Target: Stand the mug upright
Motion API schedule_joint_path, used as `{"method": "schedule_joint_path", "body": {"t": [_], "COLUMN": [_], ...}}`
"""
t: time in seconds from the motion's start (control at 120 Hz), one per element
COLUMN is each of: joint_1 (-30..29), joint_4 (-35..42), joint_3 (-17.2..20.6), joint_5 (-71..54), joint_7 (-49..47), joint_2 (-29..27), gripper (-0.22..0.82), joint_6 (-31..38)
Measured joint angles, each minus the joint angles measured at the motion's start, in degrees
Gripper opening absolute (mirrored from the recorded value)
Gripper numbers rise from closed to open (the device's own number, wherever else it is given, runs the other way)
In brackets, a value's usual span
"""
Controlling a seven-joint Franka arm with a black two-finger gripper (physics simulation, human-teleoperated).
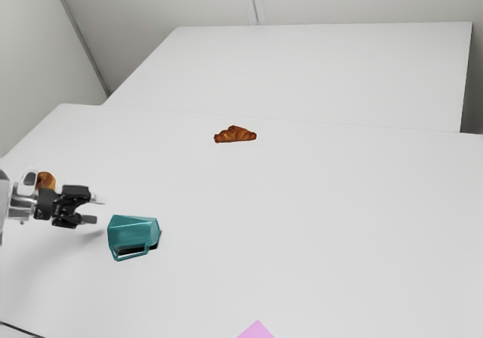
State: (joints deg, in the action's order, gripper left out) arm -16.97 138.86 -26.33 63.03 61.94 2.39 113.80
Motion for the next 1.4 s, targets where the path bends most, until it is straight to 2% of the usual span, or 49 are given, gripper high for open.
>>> {"method": "schedule_joint_path", "body": {"t": [0.167, 0.25, 0.45, 0.85, 1.4], "joint_1": [1.65, 1.69, 0.1, 3.31, 9.09], "joint_4": [4.87, 5.88, 6.54, 7.96, 8.02], "joint_3": [-0.24, -0.56, -2.98, -2.75, -2.07], "joint_5": [1.35, 1.2, -2.62, -5.04, -1.34], "joint_7": [7.98, 8.79, 5.08, -4.86, -11.91], "joint_2": [-4.43, -5.37, -6.27, -7.59, -7.6], "gripper": [0.58, 0.58, 0.58, 0.58, 0.59], "joint_6": [0.63, 0.88, 0.91, -0.59, 0.12]}}
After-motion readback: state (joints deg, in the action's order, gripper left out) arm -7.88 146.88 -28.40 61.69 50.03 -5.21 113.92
